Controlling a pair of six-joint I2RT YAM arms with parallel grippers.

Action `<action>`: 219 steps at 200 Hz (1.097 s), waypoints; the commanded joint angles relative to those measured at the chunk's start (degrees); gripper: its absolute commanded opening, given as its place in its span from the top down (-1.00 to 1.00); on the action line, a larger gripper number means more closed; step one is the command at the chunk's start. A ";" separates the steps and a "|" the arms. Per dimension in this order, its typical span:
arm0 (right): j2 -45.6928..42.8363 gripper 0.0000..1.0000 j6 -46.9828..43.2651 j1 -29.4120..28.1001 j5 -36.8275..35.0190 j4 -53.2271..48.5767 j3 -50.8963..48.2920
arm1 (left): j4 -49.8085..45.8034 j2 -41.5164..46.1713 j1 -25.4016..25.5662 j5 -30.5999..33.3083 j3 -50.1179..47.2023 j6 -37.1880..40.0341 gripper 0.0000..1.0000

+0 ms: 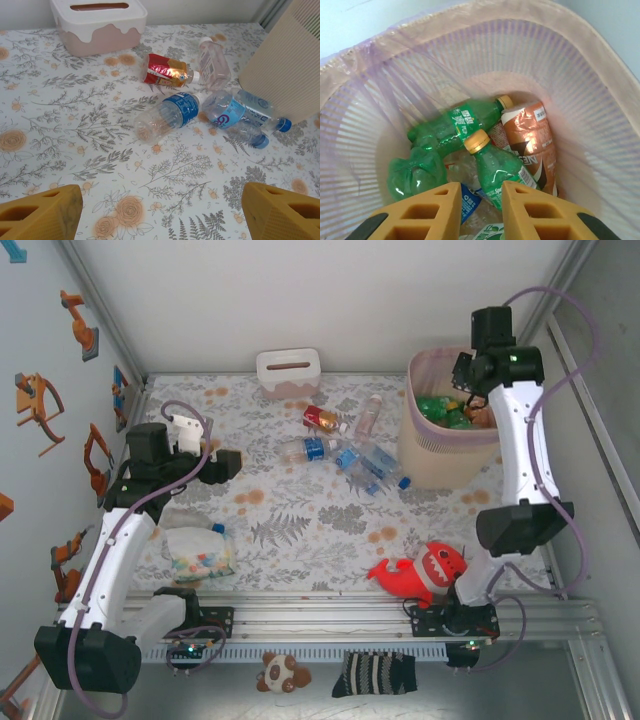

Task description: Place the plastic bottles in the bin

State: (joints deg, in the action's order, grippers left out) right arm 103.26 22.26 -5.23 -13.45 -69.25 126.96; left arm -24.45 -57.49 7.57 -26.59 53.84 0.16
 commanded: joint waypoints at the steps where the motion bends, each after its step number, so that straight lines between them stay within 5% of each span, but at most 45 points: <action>1: 5.75 0.48 -7.00 0.01 1.29 -12.04 6.51 | -0.03 0.28 0.16 -0.16 -0.41 -0.50 -0.65; 88: 13.09 0.75 -10.22 0.23 0.15 -24.97 12.61 | -0.12 -0.54 0.16 0.22 -0.32 -0.24 -0.65; 118: 11.08 1.00 -10.30 0.14 -1.29 -26.28 12.32 | -0.20 -0.96 0.16 0.13 -0.23 -0.23 -0.65; 219: 8.24 1.00 -11.30 0.65 -3.15 -25.67 4.51 | -0.56 -1.36 0.16 0.58 -0.23 -0.14 -0.65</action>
State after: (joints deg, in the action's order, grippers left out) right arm 110.06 11.90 -5.08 -15.07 -92.38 132.64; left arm -24.47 -58.98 7.57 -26.30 53.84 0.16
